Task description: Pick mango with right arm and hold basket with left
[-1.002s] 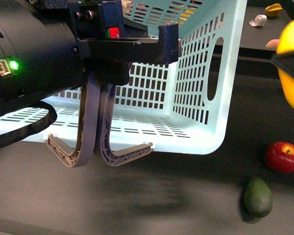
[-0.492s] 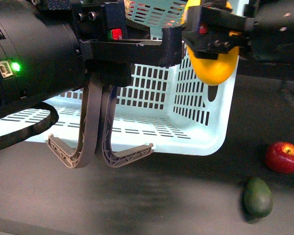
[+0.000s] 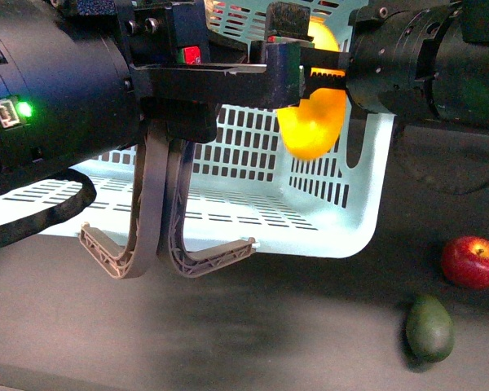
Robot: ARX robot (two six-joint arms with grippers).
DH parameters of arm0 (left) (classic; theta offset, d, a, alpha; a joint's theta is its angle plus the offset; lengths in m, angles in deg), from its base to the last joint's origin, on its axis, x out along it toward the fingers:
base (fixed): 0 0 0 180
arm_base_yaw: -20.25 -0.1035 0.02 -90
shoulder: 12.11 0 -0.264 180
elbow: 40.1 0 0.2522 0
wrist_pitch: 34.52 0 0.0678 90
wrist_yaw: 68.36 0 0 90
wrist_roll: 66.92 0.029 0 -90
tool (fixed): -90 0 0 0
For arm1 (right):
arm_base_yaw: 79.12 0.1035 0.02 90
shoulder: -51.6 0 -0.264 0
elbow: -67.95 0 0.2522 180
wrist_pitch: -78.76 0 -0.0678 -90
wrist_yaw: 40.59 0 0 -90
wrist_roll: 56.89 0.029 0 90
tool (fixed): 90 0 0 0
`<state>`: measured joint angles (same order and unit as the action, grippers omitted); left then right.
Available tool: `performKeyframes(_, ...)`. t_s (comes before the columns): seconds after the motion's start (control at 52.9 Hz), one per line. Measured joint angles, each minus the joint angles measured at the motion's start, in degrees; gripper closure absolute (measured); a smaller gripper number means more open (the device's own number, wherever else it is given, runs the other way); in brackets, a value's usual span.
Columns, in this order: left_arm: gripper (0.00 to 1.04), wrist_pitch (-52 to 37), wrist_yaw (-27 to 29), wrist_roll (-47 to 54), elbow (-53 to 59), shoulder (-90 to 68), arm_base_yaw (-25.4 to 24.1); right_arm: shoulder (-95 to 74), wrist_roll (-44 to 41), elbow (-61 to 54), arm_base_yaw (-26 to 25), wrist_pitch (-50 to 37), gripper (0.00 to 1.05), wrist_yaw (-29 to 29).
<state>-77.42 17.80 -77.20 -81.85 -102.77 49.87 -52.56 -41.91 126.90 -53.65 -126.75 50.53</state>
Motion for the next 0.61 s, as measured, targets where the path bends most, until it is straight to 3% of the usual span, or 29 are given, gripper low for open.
performKeyframes(0.095,0.97,0.0,-0.35,0.17,0.02,0.0,0.0,0.7,0.07,-0.55,-0.28,-2.27,0.06,-1.75)
performKeyframes(0.34,0.97,0.0,-0.04,-0.04,0.0,-0.48,0.04,7.76,-0.46,-6.16,-2.86,-4.92,0.08,-3.06)
performKeyframes(0.605,0.97,0.0,0.28,0.02,0.0,-0.48,0.02,23.63,-0.11,-18.4,-11.13,-3.28,0.08,-2.97)
